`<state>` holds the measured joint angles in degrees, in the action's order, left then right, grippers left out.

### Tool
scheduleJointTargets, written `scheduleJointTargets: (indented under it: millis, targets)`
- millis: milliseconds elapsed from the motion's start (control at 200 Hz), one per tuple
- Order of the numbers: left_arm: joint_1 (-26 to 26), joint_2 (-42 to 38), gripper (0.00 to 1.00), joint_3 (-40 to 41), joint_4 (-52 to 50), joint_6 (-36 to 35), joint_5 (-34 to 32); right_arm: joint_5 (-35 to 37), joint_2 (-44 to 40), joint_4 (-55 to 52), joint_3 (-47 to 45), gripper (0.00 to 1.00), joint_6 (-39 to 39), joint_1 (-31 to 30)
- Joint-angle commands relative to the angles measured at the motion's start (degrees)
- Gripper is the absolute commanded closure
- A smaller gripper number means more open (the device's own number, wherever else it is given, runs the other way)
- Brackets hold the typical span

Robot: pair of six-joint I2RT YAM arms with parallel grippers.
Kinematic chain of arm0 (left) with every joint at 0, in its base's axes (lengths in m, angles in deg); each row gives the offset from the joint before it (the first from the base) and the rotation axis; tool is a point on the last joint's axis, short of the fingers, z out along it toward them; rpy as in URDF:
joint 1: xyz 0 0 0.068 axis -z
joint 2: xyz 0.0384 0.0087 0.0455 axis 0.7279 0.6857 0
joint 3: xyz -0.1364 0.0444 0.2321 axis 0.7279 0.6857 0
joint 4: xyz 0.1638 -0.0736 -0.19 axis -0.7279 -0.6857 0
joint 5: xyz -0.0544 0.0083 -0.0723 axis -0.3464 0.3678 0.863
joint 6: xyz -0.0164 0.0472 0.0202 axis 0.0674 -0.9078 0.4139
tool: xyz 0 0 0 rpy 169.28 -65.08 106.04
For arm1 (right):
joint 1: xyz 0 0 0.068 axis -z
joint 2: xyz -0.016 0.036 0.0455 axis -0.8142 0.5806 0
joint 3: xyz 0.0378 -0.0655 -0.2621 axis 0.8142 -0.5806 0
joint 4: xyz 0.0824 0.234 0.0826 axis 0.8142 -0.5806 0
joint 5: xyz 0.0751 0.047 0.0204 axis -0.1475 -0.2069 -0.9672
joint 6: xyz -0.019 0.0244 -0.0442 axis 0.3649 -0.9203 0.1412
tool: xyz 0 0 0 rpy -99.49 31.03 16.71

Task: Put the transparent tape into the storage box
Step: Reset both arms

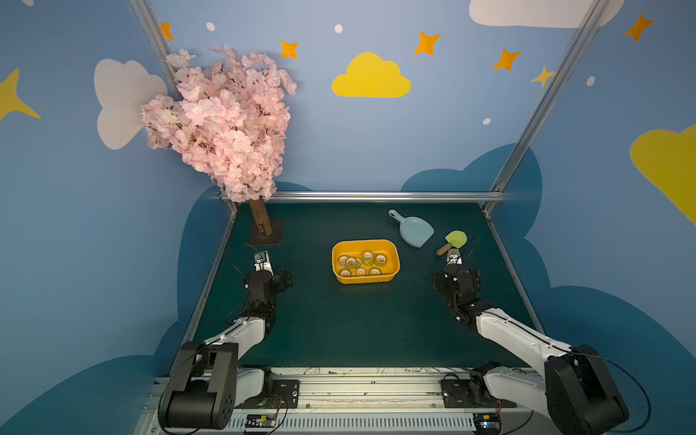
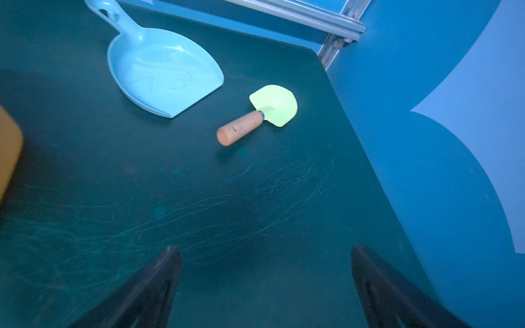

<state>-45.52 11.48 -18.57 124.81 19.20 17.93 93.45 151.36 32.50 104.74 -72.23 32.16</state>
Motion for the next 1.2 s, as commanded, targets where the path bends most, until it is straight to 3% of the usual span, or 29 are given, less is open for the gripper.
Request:
scheduleJointTargets:
  millis: [0,120,240,320,421,516,576,686,786,1056,1197]
  targets:
    - [-1.17,4.23,0.00,-0.35,8.75,-0.84,0.96,-2.44,2.29,8.68,-2.31,0.02,0.34,2.13]
    - [-1.58,10.54,0.00,-1.34,13.25,0.15,1.02,-2.49,4.58,13.57,-2.37,0.02,1.71,3.86]
    - [-2.03,9.90,0.00,-4.04,6.66,0.14,2.63,-2.84,6.84,17.80,-2.30,0.01,2.44,5.43]
    - [-2.44,10.96,0.00,-1.96,11.14,-1.10,6.82,-3.41,8.35,21.03,-2.40,0.01,4.09,6.13]
    - [-2.64,17.75,0.00,0.24,24.40,-2.77,11.03,-4.55,11.54,28.31,-4.40,0.01,3.78,8.08]
    - [-2.71,13.91,0.00,-4.08,9.92,-3.60,13.21,-6.42,13.37,30.51,-4.08,0.02,3.57,9.28]
    - [-2.72,15.96,0.00,-4.71,11.63,-4.13,14.46,-10.01,12.82,29.04,-4.05,0.01,3.04,10.63]
    - [-2.69,14.89,0.00,-5.28,8.82,-4.17,14.60,-23.16,14.12,28.56,-4.68,0.01,2.16,15.91]
    - [-2.69,14.97,0.00,-5.18,9.21,-4.18,14.60,-22.74,20.14,39.57,-5.38,0.02,1.16,16.84]
    - [-2.70,14.97,0.00,-5.11,9.40,-4.18,14.52,-23.11,16.57,25.55,-1.55,0.01,-0.36,17.37]
    - [-2.50,15.05,0.00,-5.30,9.16,-4.87,15.12,-23.32,16.46,25.19,-1.57,0.02,-0.13,17.43]
